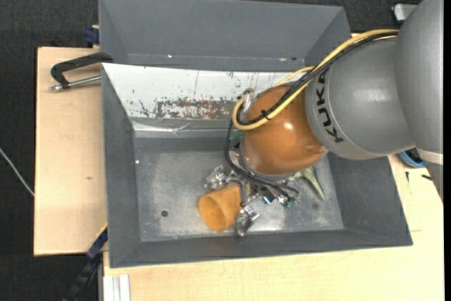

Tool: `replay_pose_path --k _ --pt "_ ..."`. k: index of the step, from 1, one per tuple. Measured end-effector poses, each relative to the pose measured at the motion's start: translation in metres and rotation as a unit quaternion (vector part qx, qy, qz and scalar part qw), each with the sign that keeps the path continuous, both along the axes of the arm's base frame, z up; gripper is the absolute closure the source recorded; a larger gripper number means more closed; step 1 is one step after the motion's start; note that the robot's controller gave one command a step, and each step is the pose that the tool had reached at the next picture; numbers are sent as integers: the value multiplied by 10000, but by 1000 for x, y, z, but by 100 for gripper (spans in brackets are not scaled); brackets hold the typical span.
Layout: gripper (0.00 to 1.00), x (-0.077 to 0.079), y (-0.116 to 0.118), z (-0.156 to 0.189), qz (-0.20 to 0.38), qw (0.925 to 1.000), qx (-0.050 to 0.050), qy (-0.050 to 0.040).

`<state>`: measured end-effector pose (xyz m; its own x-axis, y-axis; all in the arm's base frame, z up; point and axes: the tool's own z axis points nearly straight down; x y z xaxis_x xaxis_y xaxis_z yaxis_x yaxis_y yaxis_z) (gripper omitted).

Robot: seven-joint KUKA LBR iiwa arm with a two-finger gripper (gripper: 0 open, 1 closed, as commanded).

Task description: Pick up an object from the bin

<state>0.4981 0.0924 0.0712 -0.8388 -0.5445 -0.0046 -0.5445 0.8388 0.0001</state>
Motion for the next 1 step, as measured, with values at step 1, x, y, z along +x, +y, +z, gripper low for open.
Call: replay_pose_path --k 1 --pt "100 1 0 2 -1 10000 5 -9"
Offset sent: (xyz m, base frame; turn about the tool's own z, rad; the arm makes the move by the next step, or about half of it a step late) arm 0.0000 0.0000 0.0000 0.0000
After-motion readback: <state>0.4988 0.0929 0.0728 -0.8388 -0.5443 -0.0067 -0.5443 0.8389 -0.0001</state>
